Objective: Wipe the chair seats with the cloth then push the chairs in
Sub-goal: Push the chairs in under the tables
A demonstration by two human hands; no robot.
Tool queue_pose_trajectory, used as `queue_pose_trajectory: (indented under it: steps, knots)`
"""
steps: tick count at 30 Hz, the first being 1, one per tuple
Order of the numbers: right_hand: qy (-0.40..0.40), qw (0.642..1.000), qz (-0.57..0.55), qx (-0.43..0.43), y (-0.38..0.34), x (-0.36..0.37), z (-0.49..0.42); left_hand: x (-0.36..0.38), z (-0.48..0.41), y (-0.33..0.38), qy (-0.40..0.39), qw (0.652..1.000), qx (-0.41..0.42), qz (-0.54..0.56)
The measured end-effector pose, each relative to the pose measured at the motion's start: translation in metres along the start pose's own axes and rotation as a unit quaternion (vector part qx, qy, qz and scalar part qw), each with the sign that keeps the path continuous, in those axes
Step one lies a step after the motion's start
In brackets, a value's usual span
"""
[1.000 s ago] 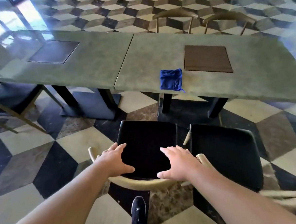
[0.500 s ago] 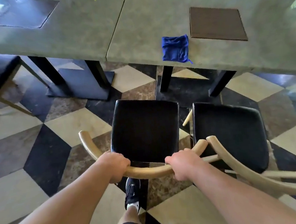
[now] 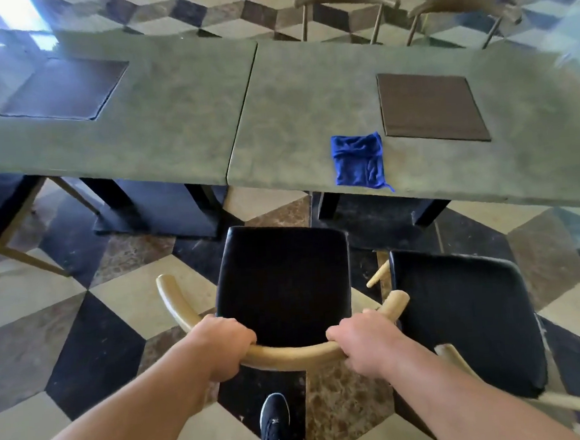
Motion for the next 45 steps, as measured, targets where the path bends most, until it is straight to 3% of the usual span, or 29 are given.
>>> queue_pose_trajectory:
  steps: [9, 22, 35, 45]
  knots:
    - [0.046, 0.999, 0.020, -0.002, 0.013, -0.066, -0.094, -0.066, -0.037, -0.088, 0.029, 0.999, -0.008, -0.037]
    - [0.023, 0.999, 0.023, -0.010, 0.069, -0.115, -0.218, -0.126, -0.130, -0.176, 0.044, 0.998, -0.005, -0.037]
    - [0.008, 0.997, 0.071, -0.006, 0.071, -0.098, -0.248, -0.095, -0.163, -0.192, 0.025, 0.999, -0.009, -0.023]
    - [0.047, 0.998, 0.028, 0.031, 0.068, -0.098, -0.225, -0.090, -0.156, -0.183, 0.108, 0.993, -0.045, -0.031]
Point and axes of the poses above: each hand's wrist, its own z-axis away from the middle knuckle, its own x-axis out of the palm, y = z × x, the point moved 6 cm from there along -z, towards the middle knuckle, and after that the axes turned 8 degrees about x, right-handed, at the moved point
